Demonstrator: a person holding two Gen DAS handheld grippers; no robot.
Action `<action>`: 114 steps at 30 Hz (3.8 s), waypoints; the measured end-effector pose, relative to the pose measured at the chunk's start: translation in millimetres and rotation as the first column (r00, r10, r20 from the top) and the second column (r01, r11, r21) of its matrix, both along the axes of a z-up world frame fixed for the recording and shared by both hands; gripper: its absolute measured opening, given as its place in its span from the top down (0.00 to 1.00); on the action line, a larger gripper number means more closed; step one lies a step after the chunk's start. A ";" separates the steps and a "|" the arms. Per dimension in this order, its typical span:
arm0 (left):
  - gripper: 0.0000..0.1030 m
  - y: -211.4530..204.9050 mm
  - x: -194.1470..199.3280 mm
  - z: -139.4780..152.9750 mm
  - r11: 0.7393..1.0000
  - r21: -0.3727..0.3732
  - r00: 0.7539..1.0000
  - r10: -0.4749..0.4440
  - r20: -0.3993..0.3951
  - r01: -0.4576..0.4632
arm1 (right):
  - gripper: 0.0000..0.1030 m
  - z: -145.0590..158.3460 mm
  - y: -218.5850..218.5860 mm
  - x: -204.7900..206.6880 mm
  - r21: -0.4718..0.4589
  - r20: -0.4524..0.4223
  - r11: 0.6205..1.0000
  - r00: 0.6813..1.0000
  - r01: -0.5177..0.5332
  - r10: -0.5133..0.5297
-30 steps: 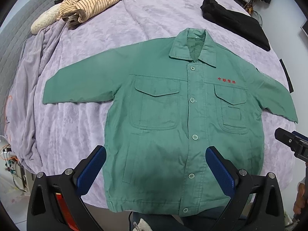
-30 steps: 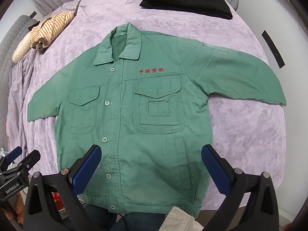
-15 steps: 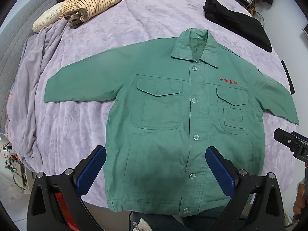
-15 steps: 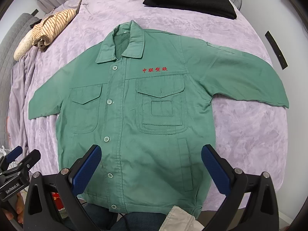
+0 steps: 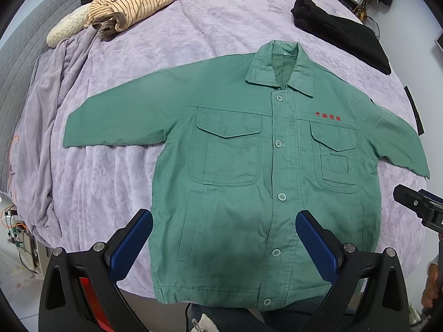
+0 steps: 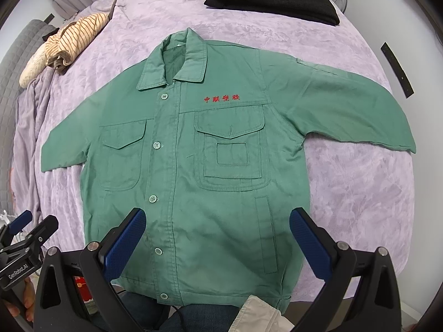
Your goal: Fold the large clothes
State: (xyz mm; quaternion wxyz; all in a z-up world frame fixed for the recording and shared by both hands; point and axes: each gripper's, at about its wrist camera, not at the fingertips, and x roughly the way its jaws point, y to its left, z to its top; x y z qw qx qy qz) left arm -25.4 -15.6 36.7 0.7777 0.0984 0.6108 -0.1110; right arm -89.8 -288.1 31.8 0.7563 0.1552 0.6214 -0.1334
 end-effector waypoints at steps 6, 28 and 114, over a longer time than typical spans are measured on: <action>0.00 0.1 -0.1 -0.1 1.000 0.000 1.000 0.000 -0.001 0.000 | 0.00 -0.1 -0.3 0.4 0.001 -0.001 1.000 1.000 0.000 0.000; 0.00 -0.4 0.0 -0.1 1.000 0.001 1.000 0.001 -0.002 -0.001 | 0.00 -3.1 -3.4 -1.6 0.008 -0.005 1.000 1.000 0.011 -0.011; 0.00 322.2 216.9 -195.5 0.833 -0.187 0.852 0.520 -0.058 -0.521 | 0.00 -142.9 187.8 107.1 0.283 -0.097 0.951 0.983 -0.122 0.155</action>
